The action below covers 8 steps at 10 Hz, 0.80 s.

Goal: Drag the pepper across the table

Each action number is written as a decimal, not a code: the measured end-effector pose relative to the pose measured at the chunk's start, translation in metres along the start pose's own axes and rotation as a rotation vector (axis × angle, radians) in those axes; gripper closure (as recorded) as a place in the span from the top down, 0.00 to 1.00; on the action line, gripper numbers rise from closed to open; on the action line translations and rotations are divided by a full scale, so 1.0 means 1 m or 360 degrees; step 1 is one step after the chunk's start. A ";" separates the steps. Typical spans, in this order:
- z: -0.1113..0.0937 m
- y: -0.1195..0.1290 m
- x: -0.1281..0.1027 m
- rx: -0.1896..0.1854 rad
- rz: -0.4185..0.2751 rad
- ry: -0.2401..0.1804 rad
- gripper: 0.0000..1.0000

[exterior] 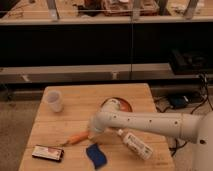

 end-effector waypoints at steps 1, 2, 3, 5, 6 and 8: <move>-0.001 0.000 0.001 0.0002 -0.0004 0.0001 0.01; -0.001 -0.002 0.002 0.0005 -0.0012 0.0000 0.01; -0.002 -0.003 0.002 0.0006 -0.0025 0.0001 0.01; -0.002 -0.002 0.002 0.0010 -0.0039 0.0006 0.01; -0.002 -0.002 0.001 0.0016 -0.0044 0.0007 0.01; -0.003 -0.004 0.001 0.0021 -0.0052 0.0009 0.01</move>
